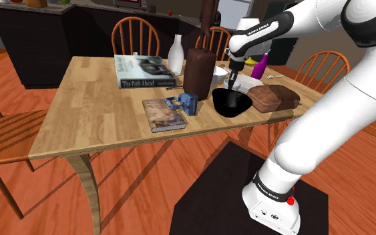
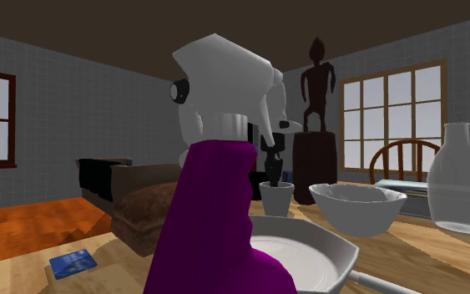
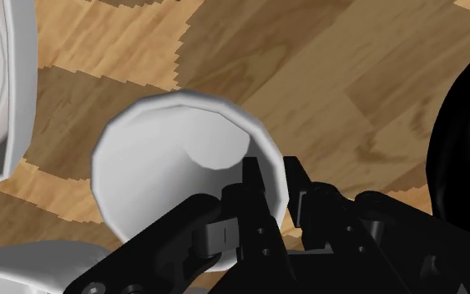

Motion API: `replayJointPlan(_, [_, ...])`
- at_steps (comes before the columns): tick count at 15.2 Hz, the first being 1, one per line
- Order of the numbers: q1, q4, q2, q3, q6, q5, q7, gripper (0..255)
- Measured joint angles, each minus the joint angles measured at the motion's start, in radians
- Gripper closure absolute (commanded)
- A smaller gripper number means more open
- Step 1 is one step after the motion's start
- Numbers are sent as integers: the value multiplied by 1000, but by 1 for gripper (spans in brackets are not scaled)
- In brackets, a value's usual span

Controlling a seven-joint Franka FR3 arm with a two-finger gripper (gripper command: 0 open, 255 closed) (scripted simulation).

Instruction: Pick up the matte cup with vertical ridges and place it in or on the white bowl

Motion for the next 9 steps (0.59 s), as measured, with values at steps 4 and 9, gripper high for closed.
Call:
replayJointPlan(4, [0, 4, -3, 1, -7, 0, 0, 255])
replayJointPlan(9, [0, 46, -26, 12, -71, -3, 0, 255])
